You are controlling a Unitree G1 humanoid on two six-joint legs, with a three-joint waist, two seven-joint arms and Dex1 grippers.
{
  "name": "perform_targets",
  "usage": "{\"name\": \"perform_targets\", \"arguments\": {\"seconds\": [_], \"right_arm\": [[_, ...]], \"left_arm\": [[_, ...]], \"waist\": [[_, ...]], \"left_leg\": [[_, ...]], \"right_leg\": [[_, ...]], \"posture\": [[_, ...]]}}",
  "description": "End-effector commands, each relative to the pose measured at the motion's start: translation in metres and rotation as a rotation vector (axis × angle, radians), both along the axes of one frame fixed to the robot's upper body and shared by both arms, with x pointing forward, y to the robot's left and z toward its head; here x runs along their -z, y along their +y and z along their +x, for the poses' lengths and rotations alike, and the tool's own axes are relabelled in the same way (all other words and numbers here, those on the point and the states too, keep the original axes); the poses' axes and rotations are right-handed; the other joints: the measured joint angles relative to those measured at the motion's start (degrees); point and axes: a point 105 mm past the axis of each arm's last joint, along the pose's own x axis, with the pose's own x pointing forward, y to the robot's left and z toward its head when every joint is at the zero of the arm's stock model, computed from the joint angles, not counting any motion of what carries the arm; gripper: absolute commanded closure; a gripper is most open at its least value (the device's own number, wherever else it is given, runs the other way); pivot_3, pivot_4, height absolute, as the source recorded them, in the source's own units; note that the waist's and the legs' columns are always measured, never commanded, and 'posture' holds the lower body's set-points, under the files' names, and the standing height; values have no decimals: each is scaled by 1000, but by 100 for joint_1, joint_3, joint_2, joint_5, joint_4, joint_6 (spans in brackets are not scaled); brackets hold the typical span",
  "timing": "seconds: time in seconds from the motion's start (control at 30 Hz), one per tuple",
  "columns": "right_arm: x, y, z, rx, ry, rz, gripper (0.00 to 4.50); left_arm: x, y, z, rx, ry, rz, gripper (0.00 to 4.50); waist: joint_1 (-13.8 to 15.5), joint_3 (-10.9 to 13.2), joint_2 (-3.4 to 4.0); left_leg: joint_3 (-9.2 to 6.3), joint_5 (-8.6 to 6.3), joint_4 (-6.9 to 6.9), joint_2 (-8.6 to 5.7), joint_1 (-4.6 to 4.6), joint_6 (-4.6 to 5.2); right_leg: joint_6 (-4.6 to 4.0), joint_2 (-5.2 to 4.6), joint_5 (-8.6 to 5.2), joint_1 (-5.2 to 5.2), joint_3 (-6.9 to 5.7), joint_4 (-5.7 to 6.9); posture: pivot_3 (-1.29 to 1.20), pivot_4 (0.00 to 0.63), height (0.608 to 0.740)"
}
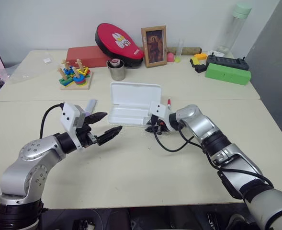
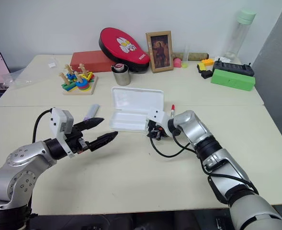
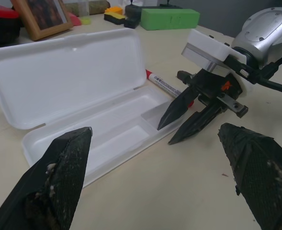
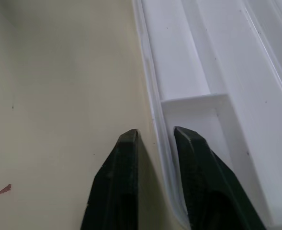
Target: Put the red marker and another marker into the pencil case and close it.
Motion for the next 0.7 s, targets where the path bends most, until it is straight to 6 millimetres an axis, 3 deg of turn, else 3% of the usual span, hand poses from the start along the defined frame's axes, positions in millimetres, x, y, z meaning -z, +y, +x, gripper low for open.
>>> {"name": "perform_targets", "arguments": {"seconds": [0.03, 0.07, 0.23, 0.33, 0.53, 0.7], "right_arm": [[-10, 5, -6, -33, -38, 28, 4303], [-10, 5, -7, -37, -40, 29, 4493], [-15, 10, -21, -92, -55, 66, 4493], [-15, 15, -46, -188, -47, 92, 4493], [5, 13, -80, -267, -14, 51, 4493], [14, 18, -90, -259, 9, 56, 4493]], "left_arm": [[-12, 1, 0, 8, -40, 5, 0], [-12, 0, 0, 12, -39, 6, 0], [-14, 2, -5, 30, -34, 24, 0], [-15, 4, -13, 42, -20, 35, 0], [-10, 3, -25, 72, 18, 62, 0], [-6, 0, -30, 88, 40, 72, 0]], "waist": [[-3, 0, 0], [-7, 0, 0], [-20, 0, 0], [-21, 0, 0], [-26, 0, 0], [-27, -1, -2]], "left_leg": [[0, 0, 0, 0, 0, 0], [0, 0, 0, 0, 0, 0], [-2, 0, 0, 0, 0, 0], [-2, 0, -1, 1, 0, 0], [-2, 0, -3, 1, 0, 0], [-2, 0, -2, 2, 1, 0]], "right_leg": [[0, 0, 0, 0, 0, 0], [0, 0, 0, 0, 0, 0], [0, 1, 0, -1, -1, 2], [-1, 1, -1, -1, -1, 0], [-4, 1, -4, -2, -2, 1], [-4, 2, -5, -3, 0, 1]], "posture": [[0, 150, 740], [0, 150, 740], [0, 150, 740], [0, 150, 740], [0, 150, 740], [0, 150, 740]]}}
